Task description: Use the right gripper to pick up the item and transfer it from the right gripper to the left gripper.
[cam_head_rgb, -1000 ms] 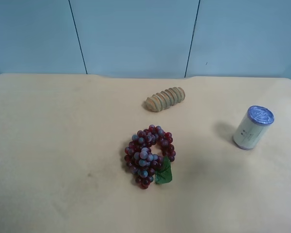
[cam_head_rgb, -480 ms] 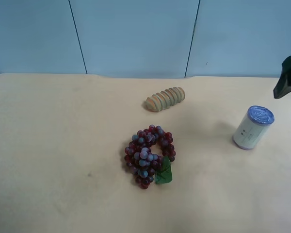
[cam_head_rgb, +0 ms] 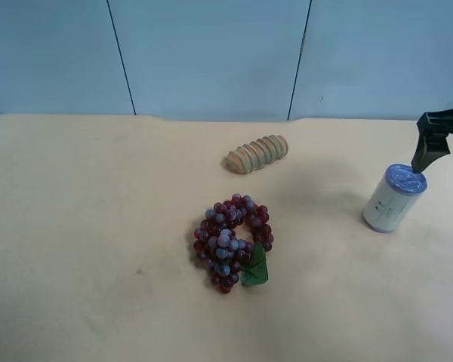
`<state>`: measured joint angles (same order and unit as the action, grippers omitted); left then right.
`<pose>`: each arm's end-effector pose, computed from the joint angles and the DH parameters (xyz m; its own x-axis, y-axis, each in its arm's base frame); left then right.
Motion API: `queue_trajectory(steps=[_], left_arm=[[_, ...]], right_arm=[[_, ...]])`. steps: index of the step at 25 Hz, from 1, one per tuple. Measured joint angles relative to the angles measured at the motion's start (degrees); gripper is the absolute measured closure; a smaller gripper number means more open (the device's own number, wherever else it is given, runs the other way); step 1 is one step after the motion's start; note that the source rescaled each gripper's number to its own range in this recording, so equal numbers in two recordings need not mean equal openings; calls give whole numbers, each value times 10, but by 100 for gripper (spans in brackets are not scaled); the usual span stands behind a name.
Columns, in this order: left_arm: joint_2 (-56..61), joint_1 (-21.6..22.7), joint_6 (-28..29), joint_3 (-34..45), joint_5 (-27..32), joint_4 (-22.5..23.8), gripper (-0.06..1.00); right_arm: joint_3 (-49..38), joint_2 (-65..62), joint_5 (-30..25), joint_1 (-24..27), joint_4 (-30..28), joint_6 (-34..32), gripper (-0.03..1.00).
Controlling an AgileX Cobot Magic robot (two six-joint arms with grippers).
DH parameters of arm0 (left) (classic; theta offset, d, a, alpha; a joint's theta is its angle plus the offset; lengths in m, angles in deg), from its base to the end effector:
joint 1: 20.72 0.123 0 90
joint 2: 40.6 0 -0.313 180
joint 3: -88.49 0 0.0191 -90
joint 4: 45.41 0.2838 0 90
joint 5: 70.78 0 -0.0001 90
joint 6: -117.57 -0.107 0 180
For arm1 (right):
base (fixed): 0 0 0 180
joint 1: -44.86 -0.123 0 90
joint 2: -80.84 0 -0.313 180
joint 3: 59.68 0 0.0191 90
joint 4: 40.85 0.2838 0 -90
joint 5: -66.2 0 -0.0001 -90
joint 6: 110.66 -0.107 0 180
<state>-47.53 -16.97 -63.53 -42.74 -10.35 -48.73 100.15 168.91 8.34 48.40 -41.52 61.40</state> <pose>0.0092 -0.0048 0.2894 -0.4386 -0.0382 -0.8979 -0.0243 0.9992 -0.0306 0.2900 -0.0190 0.2612 -0.9519 0.1911 -0.2394 0.1914 0.9813 0.0222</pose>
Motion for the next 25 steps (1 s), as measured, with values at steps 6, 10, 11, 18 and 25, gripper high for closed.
queue_trajectory(steps=[6,10,11,18,25], left_arm=[[0,0,0,0,0,0,-6],[0,0,0,0,0,0,-6],[0,0,0,0,0,0,-6],[0,0,0,0,0,0,-6],[0,0,0,0,0,0,-6]], right_arm=[[0,29,29,1,26,12,7],[0,45,47,1,28,15,7],[0,49,51,1,28,16,7],[0,81,73,1,35,18,7],[0,95,103,1,49,23,7]])
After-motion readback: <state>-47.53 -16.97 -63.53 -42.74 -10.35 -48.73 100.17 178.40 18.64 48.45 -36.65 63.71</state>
